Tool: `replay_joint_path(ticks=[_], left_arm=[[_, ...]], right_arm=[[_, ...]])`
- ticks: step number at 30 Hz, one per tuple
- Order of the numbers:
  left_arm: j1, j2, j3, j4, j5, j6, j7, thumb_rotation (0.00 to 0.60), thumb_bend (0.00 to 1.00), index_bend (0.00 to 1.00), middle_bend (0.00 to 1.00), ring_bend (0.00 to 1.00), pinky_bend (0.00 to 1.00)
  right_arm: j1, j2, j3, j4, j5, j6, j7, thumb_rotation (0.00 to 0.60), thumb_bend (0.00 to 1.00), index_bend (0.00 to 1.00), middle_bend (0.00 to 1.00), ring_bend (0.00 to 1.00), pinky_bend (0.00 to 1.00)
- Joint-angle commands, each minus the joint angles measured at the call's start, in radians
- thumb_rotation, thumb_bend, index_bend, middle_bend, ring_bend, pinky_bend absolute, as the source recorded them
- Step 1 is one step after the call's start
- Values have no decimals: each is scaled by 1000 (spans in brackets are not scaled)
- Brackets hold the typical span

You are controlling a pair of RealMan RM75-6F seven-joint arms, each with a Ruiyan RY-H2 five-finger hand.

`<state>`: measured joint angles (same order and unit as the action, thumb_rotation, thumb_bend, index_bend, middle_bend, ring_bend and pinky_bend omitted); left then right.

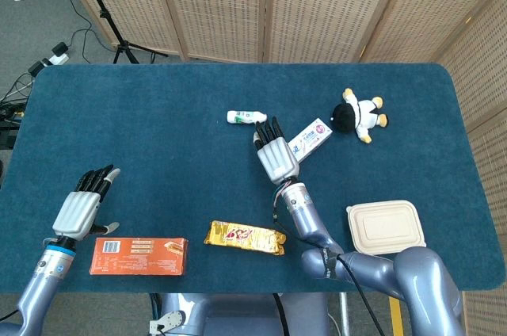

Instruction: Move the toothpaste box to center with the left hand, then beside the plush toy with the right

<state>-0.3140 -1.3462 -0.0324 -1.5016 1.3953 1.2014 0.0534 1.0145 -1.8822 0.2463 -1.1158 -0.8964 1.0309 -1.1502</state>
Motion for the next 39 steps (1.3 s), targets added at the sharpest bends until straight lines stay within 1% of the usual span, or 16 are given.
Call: replay_joint_path(ticks=[1,3,5,7,10,18,20,22,24,27,32,39], left_arm=[[0,0,1,-1,1,-1,-1,600,0,0,0,0,0],[0,1,1,-2,2,-1,-3,600,0,0,0,0,0],[0,2,1,-3,3,1,-4,600,0,0,0,0,0],[1,3,1,-5,4,3,-6,600,0,0,0,0,0],[2,6,1,-8,7,7,-12,600,0,0,0,0,0],[1,6,1,-6,8,5,-15,600,0,0,0,0,0],[1,6,1,-6,8,5,-16,600,0,0,0,0,0],[1,6,1,-5,9,5,-15,600,0,0,0,0,0],[1,5,1,-5,8,5,-15,600,0,0,0,0,0],[1,4,1,-4,7,3,-14,600,0,0,0,0,0],[0,3,3,-5,9,2,-11,600,0,0,0,0,0],[1,3,3,-6,9,3,-11,600,0,0,0,0,0]], right_arm=[[5,27,-5,-55,12,25,-57,600,345,134,0,0,0],[12,38,-3,-81,16,33,-82,600,378,134,0,0,0],[18,44,-3,-96,20,34,-98,600,440,134,0,0,0],[28,52,-5,-111,25,29,-117,600,524,134,0,0,0],[47,63,-16,-121,32,14,-155,600,608,134,0,0,0],[76,75,-44,-125,49,2,-209,600,620,134,0,0,0],[80,76,-52,-120,47,-5,-212,600,652,134,0,0,0],[84,79,-62,-112,42,-13,-212,600,788,134,0,0,0],[89,80,-80,-93,35,-21,-224,600,871,134,0,0,0],[95,83,-97,-78,32,-34,-235,600,878,134,0,0,0],[112,94,-146,-51,6,-68,-274,600,878,145,0,0,0],[117,95,-169,-39,14,-91,-291,600,878,178,27,0,0]])
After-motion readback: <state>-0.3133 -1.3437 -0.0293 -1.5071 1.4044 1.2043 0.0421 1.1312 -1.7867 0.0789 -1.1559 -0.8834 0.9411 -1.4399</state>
